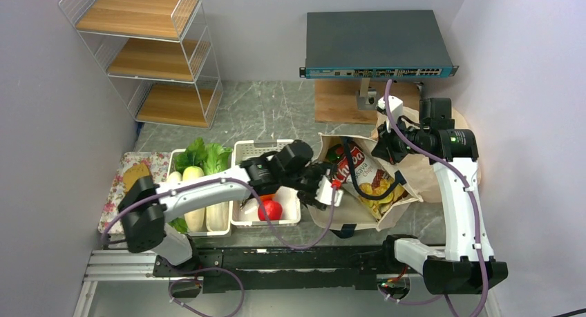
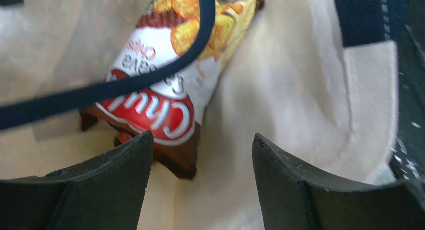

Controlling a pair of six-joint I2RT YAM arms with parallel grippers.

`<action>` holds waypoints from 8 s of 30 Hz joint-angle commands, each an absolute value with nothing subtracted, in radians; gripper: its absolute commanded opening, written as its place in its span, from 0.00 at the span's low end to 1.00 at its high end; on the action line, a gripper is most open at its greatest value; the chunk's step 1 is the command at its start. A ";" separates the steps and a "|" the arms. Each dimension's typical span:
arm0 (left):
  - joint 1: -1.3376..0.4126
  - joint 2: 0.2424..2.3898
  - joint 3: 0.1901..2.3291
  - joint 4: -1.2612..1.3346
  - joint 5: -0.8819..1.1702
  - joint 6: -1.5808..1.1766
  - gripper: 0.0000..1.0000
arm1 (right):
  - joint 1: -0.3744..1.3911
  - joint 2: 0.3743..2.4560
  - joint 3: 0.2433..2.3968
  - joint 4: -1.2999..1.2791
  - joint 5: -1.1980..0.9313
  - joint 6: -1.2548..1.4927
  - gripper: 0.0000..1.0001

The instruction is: Untie the knot of the grocery bags and take out the mixed food

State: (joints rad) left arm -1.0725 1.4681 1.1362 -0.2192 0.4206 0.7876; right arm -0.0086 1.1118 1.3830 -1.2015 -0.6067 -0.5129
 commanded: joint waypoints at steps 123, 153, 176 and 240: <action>0.337 1.288 1.573 -0.362 -0.091 0.308 0.00 | -0.039 1.135 1.350 -0.945 -0.539 -0.429 0.00; 0.317 1.400 2.048 -0.451 -0.117 0.287 0.00 | -0.040 1.149 1.355 -0.933 -0.560 -0.440 0.00; 0.299 1.492 1.892 -0.206 -0.074 0.124 0.00 | -0.038 1.166 1.371 -0.954 -0.553 -0.431 0.00; -0.800 1.246 1.360 -0.532 0.546 1.020 0.66 | 0.007 1.075 1.284 -1.137 -0.736 -0.671 0.00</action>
